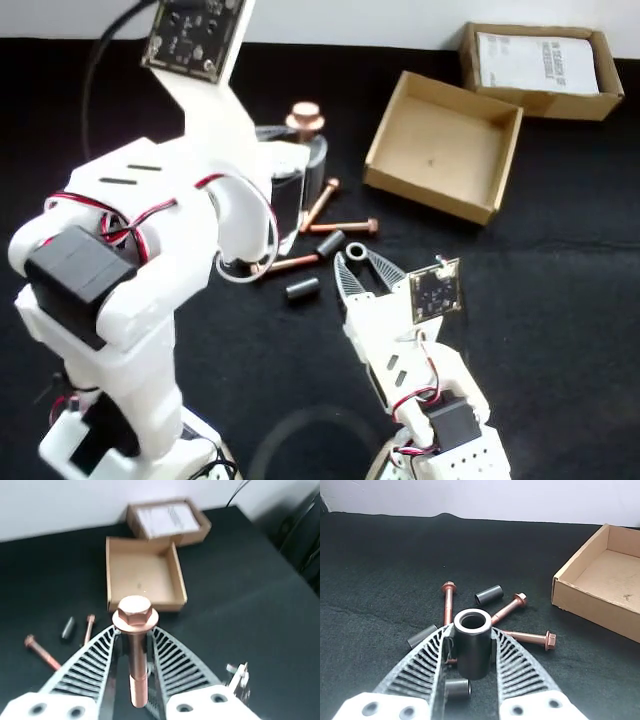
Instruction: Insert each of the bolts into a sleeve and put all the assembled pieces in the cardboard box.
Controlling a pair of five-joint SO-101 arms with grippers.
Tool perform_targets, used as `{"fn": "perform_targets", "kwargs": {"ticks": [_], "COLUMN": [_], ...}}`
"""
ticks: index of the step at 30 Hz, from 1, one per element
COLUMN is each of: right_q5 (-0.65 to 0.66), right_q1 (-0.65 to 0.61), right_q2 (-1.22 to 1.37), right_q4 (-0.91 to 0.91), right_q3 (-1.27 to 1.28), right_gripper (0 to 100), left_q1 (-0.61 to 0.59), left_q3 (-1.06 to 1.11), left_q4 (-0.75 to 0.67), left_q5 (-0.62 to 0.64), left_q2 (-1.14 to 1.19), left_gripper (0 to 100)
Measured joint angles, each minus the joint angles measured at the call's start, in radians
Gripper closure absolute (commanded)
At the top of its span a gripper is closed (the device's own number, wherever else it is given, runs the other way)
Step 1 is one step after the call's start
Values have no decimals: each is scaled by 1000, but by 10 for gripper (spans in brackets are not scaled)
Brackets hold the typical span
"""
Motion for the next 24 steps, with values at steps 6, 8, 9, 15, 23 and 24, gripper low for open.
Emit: {"fn": "perform_targets", "kwargs": {"ticks": [6,8,9,15,23,24], "right_q5": [0,0,0,0,0,0], "right_q1": [-2,-3,-3,-3,-3,-3], "right_q2": [0,0,0,0,0,0], "right_q4": [0,0,0,0,0,0], "right_q3": [0,0,0,0,0,0], "right_gripper": [990,990,990,990,990,990], "left_q1": [0,0,0,0,68,81], "left_q3": [218,293,336,618,898,914], "left_q4": [-98,-147,-180,-399,-600,-605], "left_q5": [0,0,0,0,2,2], "left_q2": [-23,-25,-25,-25,-23,-23], "left_gripper": [991,991,991,991,992,992]}}
